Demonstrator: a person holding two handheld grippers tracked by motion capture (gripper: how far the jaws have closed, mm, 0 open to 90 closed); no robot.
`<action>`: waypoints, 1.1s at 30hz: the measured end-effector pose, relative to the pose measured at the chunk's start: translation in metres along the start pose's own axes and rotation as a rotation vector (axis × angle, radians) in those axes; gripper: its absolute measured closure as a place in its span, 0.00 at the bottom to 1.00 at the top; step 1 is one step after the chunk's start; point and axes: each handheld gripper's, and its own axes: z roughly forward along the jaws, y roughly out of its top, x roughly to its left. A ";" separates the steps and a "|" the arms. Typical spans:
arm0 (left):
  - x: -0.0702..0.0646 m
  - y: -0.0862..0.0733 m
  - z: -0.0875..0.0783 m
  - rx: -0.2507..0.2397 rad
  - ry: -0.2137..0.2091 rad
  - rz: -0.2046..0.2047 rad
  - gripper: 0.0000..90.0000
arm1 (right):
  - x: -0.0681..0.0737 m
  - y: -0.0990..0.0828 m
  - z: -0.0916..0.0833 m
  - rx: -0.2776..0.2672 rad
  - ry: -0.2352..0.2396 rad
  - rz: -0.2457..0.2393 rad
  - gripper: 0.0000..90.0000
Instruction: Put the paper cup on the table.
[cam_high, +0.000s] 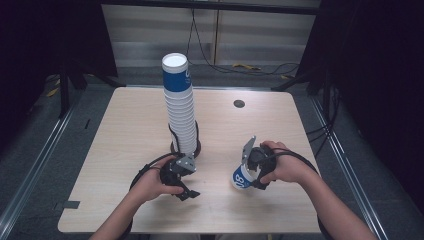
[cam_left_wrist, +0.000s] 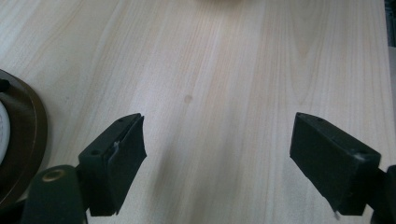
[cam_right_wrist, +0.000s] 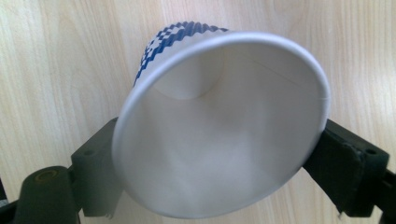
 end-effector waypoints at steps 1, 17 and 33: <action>0.000 0.000 0.000 -0.003 0.003 -0.001 0.20 | 0.000 0.000 0.000 -0.007 -0.003 -0.005 0.15; 0.000 -0.001 0.000 -0.010 -0.008 -0.008 0.20 | 0.006 0.001 0.004 -0.122 0.003 0.020 0.16; 0.002 -0.002 -0.002 -0.025 -0.006 -0.022 0.20 | 0.001 0.008 0.014 -0.213 -0.046 0.038 0.15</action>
